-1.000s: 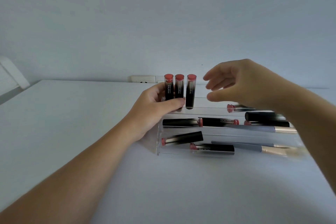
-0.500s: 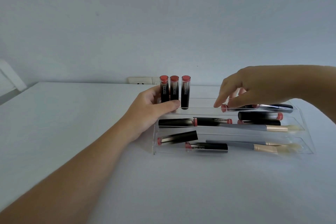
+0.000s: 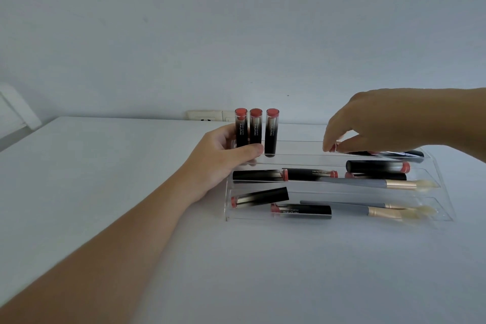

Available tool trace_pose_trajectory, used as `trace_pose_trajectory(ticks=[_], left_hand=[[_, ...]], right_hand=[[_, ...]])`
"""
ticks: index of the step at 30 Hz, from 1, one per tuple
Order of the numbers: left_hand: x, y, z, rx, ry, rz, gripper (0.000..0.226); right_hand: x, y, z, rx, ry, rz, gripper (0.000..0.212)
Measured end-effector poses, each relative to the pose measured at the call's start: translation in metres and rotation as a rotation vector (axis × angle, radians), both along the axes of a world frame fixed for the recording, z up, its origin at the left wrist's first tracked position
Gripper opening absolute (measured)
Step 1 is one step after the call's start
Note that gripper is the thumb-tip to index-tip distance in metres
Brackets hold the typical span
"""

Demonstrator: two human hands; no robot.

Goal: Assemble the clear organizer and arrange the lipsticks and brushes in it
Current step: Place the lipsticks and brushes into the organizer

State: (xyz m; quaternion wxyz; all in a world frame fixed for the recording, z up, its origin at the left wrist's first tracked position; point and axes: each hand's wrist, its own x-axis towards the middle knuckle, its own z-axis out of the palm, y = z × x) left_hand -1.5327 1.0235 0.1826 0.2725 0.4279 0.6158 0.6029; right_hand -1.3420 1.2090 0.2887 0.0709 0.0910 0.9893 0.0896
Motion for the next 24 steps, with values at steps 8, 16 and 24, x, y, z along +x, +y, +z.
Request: trace_pose_trajectory(ticks=[8, 16, 24], left_hand=[[-0.001, 0.001, -0.002, -0.017, -0.01, 0.024, 0.03], [0.001, 0.002, -0.001, -0.018, -0.045, 0.039, 0.031], [0.002, 0.002, 0.0, 0.013, -0.085, 0.021, 0.03]], right_hand=[[0.01, -0.008, 0.0, -0.439, 0.509, -0.025, 0.012], [-0.011, -0.029, -0.031, -0.78, 0.809, -0.051, 0.019], [-0.015, -0.035, -0.035, -0.783, 0.781, -0.076, 0.036]])
